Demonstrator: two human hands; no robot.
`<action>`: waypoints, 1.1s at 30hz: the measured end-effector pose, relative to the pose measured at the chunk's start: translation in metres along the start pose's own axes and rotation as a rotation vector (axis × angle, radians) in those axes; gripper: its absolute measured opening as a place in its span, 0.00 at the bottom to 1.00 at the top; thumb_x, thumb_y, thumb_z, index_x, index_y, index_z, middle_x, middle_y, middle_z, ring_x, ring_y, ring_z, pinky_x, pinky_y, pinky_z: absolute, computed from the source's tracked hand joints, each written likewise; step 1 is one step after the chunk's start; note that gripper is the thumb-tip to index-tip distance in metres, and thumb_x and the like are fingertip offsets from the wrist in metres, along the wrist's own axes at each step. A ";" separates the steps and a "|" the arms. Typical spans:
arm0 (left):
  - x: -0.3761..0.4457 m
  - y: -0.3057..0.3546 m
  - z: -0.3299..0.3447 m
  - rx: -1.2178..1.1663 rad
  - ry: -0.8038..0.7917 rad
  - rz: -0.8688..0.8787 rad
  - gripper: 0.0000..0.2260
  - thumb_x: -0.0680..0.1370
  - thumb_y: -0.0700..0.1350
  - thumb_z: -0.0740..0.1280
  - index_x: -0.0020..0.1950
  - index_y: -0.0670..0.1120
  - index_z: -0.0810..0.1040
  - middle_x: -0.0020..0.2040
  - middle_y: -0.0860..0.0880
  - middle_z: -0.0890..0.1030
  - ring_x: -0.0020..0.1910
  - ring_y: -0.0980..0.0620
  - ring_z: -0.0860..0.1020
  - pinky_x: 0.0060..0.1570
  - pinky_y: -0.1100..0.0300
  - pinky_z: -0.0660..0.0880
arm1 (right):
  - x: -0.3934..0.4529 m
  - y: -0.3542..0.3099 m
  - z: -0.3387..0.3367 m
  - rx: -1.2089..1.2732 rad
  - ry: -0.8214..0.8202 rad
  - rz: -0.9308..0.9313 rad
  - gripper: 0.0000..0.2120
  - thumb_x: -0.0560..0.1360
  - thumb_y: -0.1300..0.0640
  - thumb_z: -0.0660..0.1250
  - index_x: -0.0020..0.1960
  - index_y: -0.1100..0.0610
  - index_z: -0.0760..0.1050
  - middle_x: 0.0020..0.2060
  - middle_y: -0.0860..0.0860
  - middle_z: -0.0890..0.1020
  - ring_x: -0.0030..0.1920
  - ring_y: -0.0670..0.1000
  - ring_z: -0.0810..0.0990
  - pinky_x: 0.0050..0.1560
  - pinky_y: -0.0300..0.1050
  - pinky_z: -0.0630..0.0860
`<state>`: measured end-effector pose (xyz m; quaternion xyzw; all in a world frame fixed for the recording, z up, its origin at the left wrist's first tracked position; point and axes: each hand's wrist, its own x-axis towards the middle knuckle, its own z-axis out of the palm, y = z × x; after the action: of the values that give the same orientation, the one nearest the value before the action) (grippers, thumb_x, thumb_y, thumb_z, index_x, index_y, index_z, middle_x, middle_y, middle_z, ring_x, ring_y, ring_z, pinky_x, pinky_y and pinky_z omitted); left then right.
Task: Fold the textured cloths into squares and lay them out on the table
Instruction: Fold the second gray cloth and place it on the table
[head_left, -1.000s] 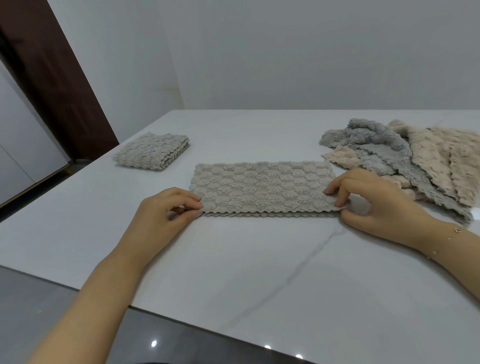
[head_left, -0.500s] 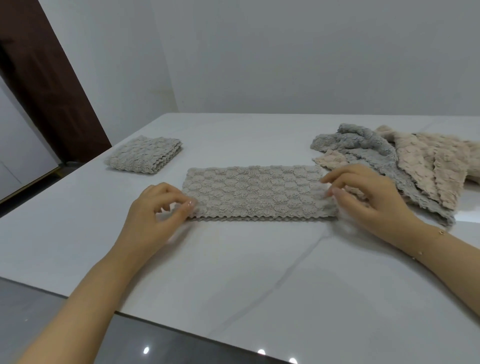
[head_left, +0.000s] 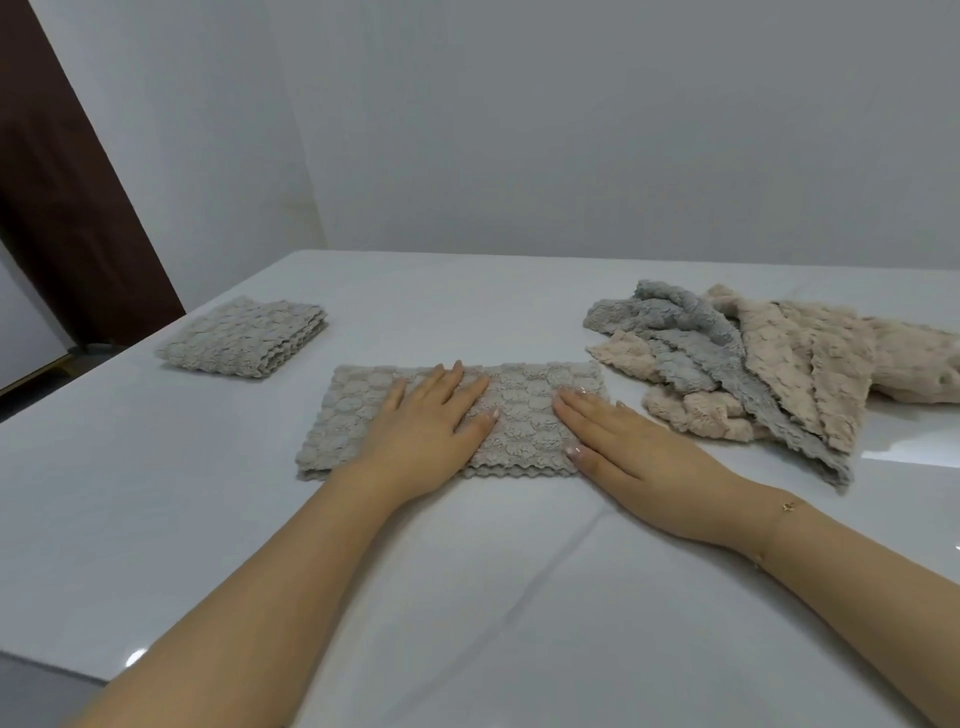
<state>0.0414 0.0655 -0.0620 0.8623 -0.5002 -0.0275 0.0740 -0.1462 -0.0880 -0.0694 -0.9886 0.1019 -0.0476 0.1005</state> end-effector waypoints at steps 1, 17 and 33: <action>0.001 0.000 0.000 0.006 -0.006 -0.006 0.25 0.81 0.62 0.43 0.77 0.59 0.46 0.79 0.55 0.44 0.77 0.56 0.42 0.75 0.48 0.39 | 0.000 0.000 0.000 -0.011 -0.012 0.021 0.34 0.76 0.35 0.37 0.78 0.49 0.43 0.77 0.43 0.43 0.75 0.39 0.39 0.74 0.37 0.37; 0.000 -0.028 -0.008 -0.123 0.126 -0.141 0.22 0.83 0.55 0.46 0.77 0.54 0.55 0.78 0.52 0.54 0.77 0.55 0.48 0.75 0.49 0.40 | 0.095 -0.066 0.002 -0.013 0.041 0.112 0.26 0.83 0.49 0.45 0.77 0.59 0.49 0.78 0.53 0.52 0.77 0.49 0.47 0.75 0.45 0.42; -0.012 -0.047 -0.004 -0.065 0.103 -0.357 0.27 0.80 0.61 0.43 0.78 0.54 0.47 0.79 0.50 0.46 0.78 0.50 0.44 0.75 0.47 0.43 | 0.046 0.000 -0.013 0.017 -0.024 0.344 0.32 0.80 0.40 0.44 0.78 0.56 0.45 0.78 0.50 0.46 0.77 0.47 0.45 0.73 0.41 0.42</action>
<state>0.0764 0.0988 -0.0656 0.9348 -0.3337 -0.0122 0.1213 -0.1032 -0.1001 -0.0537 -0.9561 0.2680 -0.0187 0.1167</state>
